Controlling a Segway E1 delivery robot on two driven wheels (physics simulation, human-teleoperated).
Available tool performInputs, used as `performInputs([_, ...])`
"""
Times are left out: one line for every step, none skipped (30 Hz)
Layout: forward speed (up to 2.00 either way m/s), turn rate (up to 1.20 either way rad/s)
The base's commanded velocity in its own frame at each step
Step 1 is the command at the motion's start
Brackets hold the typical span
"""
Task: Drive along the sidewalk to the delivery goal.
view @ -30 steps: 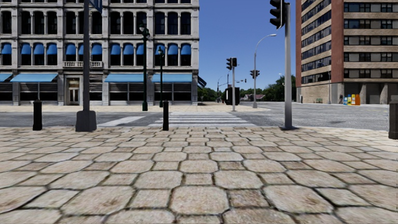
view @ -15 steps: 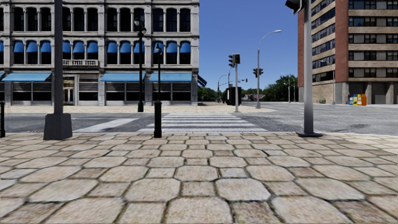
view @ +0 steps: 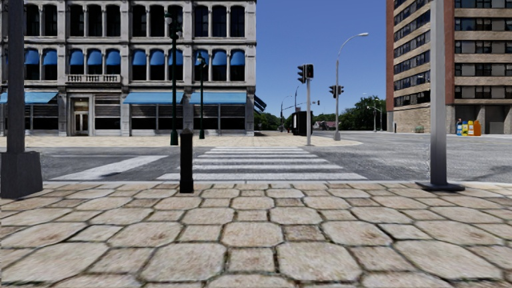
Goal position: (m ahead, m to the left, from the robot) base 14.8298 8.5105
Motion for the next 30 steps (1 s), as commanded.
performInputs([2.00, 0.00])
performInputs([2.00, 0.00])
performInputs([2.00, 0.00])
performInputs([2.00, 0.00])
performInputs([2.00, 0.00])
performInputs([2.00, 0.00])
performInputs([2.00, 0.00])
performInputs([2.00, 0.00])
performInputs([2.00, 0.00])
performInputs([2.00, 0.00])
performInputs([2.00, 0.00])
performInputs([2.00, 0.00])
performInputs([2.00, 0.00])
performInputs([2.00, 0.00])
performInputs([2.00, 0.00])
performInputs([2.00, 0.00])
performInputs([2.00, 0.00])
performInputs([2.00, 0.00])
performInputs([2.00, 0.00])
performInputs([2.00, 0.00])
performInputs([2.00, 0.00])
performInputs([2.00, 0.00])
performInputs([2.00, 0.00])
performInputs([2.00, 0.00])
performInputs([2.00, 0.00])
performInputs([2.00, 0.04])
performInputs([2.00, 0.06])
performInputs([2.00, 0.07])
performInputs([2.00, 0.07])
performInputs([2.00, 0.07])
